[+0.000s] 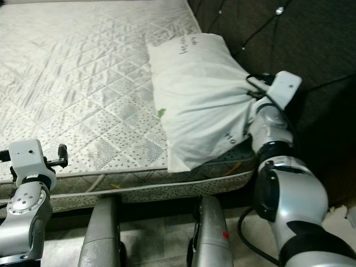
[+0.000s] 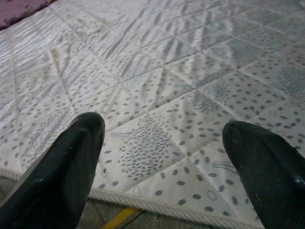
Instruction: Clean up the room
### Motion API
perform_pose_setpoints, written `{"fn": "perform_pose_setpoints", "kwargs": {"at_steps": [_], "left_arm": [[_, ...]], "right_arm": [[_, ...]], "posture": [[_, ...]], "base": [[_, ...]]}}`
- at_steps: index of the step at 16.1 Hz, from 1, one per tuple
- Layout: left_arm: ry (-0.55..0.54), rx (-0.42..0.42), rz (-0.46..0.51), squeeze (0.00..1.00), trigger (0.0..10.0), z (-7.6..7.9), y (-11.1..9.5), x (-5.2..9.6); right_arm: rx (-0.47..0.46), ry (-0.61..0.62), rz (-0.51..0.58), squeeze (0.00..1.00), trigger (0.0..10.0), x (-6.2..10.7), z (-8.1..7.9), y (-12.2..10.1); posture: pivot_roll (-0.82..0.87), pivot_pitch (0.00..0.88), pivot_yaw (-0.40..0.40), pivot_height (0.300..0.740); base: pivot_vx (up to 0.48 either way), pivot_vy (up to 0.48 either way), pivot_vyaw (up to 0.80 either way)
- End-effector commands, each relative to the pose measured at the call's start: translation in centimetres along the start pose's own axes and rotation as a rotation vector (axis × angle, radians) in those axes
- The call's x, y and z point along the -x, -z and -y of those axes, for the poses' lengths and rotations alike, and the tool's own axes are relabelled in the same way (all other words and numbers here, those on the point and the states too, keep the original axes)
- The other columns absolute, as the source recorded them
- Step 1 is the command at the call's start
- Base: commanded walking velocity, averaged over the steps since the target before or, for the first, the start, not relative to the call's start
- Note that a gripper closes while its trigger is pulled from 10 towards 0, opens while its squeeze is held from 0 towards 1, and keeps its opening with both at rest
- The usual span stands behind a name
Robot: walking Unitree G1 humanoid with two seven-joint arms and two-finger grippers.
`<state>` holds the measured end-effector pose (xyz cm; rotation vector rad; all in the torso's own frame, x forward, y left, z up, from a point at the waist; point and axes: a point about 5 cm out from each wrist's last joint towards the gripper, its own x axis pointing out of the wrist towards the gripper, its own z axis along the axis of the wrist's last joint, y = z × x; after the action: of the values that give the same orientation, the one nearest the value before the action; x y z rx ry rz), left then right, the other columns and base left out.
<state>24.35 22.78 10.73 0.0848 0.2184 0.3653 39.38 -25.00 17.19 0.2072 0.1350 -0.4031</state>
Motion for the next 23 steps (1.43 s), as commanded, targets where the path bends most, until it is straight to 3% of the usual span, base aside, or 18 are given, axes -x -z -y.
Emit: {"fn": "perform_pose_setpoints", "kwargs": {"at_steps": [1, 4, 7, 8, 10, 14, 20, 23], "left_arm": [[-0.009, -0.006, -0.008, 0.0, 10.0, -0.2, 0.4, 0.0], [-0.012, -0.005, -0.014, 0.0, 10.0, -0.1, 0.6, 0.1], [-0.013, -0.007, -0.012, 0.0, 10.0, -0.3, 0.5, -0.2], [-0.012, -0.008, -0.011, 0.0, 10.0, -0.2, 0.4, -0.3], [-0.002, -0.01, 0.0, 0.0, 10.0, 0.2, 0.0, -0.7], [-0.011, -0.009, 0.01, 0.0, 10.0, 0.0, -0.1, -0.9], [-0.025, -0.007, 0.014, 0.0, 10.0, -0.3, -0.1, -0.9], [-0.042, -0.009, 0.02, 0.0, 10.0, -0.7, -0.2, -0.8]], "right_arm": [[0.016, 0.021, 0.12, 0.0, 0.0, -0.1, 1.1, -2.1], [0.083, -0.009, 0.055, 0.0, 0.0, 0.8, 1.2, 2.6], [0.103, -0.065, 0.004, 0.0, 0.0, 2.5, 0.1, 6.6], [0.103, -0.083, -0.002, 0.0, 0.0, 2.9, -0.3, 7.3], [0.109, -0.192, -0.008, 0.0, 0.0, 4.4, -2.9, 8.9], [0.125, -0.284, 0.014, 0.0, 0.0, 4.7, -4.8, 8.3], [0.083, -0.181, 0.049, 0.0, 0.0, 1.2, -3.6, 1.7], [0.074, -0.109, 0.099, 0.0, 0.0, 0.1, -1.8, -2.0]], "posture": [[0.06, 0.0, -0.019, 0.537], [0.06, 0.0, -0.019, 0.537], [0.05, 0.0, -0.001, 0.537], [0.05, 0.0, 0.001, 0.537], [0.05, 0.0, 0.005, 0.537], [0.06, 0.0, -0.002, 0.537], [0.06, 0.0, -0.009, 0.537], [0.08, 0.0, -0.026, 0.537]], "base": [[0.0, 0.0, 0.0], [0.0, 0.0, 0.0], [0.0, 0.0, 0.0], [0.0, 0.0, 0.0], [0.0, 0.0, 0.0], [0.0, 0.0, 0.0], [0.0, 0.0, 0.0], [0.0, 0.0, 0.0]]}}
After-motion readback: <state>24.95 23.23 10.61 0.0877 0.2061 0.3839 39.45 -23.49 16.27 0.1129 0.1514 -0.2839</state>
